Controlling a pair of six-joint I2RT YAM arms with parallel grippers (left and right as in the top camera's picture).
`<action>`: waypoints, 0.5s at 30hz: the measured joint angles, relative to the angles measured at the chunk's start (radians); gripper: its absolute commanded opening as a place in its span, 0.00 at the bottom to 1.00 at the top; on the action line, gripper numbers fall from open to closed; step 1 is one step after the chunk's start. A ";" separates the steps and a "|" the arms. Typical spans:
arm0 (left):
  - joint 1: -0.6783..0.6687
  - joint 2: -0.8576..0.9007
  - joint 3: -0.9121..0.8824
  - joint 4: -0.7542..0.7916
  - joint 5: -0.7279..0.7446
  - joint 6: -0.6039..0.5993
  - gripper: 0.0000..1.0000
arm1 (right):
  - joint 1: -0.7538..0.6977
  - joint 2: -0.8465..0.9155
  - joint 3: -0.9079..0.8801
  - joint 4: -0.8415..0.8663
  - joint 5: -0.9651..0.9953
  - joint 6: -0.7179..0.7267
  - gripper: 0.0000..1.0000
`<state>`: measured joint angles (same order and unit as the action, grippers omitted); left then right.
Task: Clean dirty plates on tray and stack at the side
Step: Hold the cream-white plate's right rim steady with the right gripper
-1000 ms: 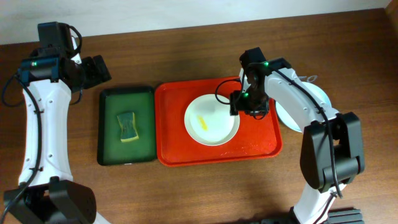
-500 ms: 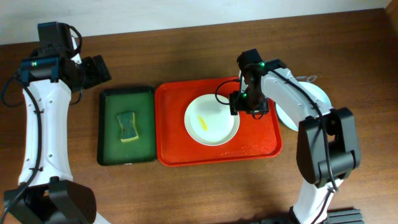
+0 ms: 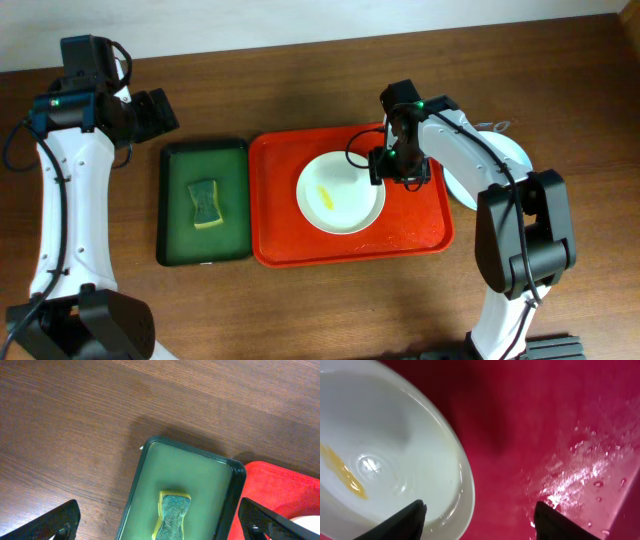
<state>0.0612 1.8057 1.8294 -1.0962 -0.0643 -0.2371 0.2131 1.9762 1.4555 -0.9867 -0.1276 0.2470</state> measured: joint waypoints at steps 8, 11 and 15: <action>0.000 0.000 0.000 0.000 0.000 0.000 0.99 | 0.000 0.002 -0.084 0.136 0.000 -0.006 0.32; 0.000 0.000 0.000 0.000 0.000 0.000 0.99 | 0.000 0.002 -0.117 0.175 0.000 -0.004 0.19; 0.000 0.000 0.000 0.000 0.000 0.000 0.99 | 0.001 0.005 -0.137 0.187 -0.010 -0.007 0.04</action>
<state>0.0612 1.8057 1.8294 -1.0962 -0.0643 -0.2371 0.2142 1.9816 1.3182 -0.7994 -0.1375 0.2401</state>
